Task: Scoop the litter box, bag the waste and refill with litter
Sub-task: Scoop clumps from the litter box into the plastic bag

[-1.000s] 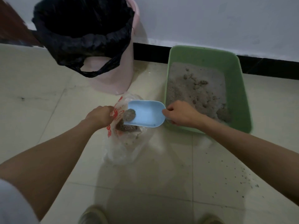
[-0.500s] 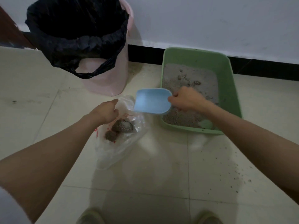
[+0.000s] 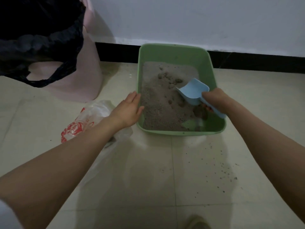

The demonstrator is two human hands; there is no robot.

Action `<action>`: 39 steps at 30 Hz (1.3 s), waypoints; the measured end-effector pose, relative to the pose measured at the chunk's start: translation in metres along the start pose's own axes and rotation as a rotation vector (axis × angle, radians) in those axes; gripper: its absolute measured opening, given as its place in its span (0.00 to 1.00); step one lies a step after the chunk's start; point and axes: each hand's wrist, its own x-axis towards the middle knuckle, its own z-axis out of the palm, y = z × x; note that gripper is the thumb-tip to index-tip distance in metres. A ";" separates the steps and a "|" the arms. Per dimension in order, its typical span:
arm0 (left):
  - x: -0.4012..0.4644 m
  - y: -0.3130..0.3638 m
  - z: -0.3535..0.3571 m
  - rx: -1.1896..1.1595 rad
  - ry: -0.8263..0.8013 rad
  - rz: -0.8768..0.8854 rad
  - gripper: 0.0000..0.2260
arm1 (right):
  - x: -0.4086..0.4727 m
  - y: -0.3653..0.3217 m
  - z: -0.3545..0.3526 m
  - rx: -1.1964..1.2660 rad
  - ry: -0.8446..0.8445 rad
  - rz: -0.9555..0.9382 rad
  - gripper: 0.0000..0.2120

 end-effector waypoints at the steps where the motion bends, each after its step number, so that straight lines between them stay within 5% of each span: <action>1: 0.004 0.004 0.002 0.010 0.004 -0.012 0.27 | 0.003 -0.001 0.000 -0.001 -0.037 0.027 0.08; 12: 0.020 -0.002 0.025 0.048 0.040 -0.052 0.30 | 0.012 -0.016 -0.052 -0.276 -0.041 -0.049 0.12; 19: 0.019 -0.001 0.023 0.039 0.037 -0.047 0.28 | -0.013 -0.008 -0.042 -0.486 -0.209 -0.008 0.13; 28: 0.014 0.000 0.018 0.058 -0.005 -0.065 0.28 | -0.002 0.035 0.021 0.148 -0.075 0.125 0.10; 39: 0.016 0.003 0.020 0.046 -0.003 -0.080 0.28 | 0.016 0.015 0.053 0.291 -0.076 0.160 0.18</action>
